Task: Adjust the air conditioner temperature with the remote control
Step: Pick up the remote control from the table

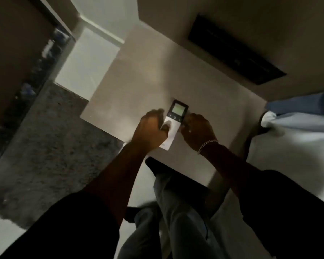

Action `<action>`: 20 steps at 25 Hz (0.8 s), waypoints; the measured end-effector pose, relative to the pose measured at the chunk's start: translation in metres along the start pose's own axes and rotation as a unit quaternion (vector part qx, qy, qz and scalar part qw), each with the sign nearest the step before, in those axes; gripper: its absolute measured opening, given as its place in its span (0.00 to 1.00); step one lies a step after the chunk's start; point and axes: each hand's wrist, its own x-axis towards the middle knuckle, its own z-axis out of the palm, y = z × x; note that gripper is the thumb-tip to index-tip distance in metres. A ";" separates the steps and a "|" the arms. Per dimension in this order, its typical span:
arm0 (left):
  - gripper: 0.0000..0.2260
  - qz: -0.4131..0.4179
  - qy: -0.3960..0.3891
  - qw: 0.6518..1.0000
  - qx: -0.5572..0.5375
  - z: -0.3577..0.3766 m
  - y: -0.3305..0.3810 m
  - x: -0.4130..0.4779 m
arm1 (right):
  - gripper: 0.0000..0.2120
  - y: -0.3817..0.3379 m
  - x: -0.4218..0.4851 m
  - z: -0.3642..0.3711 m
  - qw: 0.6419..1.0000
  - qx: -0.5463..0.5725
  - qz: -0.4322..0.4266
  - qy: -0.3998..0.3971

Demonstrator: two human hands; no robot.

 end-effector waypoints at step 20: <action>0.07 -0.310 0.281 0.764 -0.491 -0.147 0.007 -0.103 | 0.08 -0.190 -0.065 -0.008 0.958 0.267 -0.100 0.015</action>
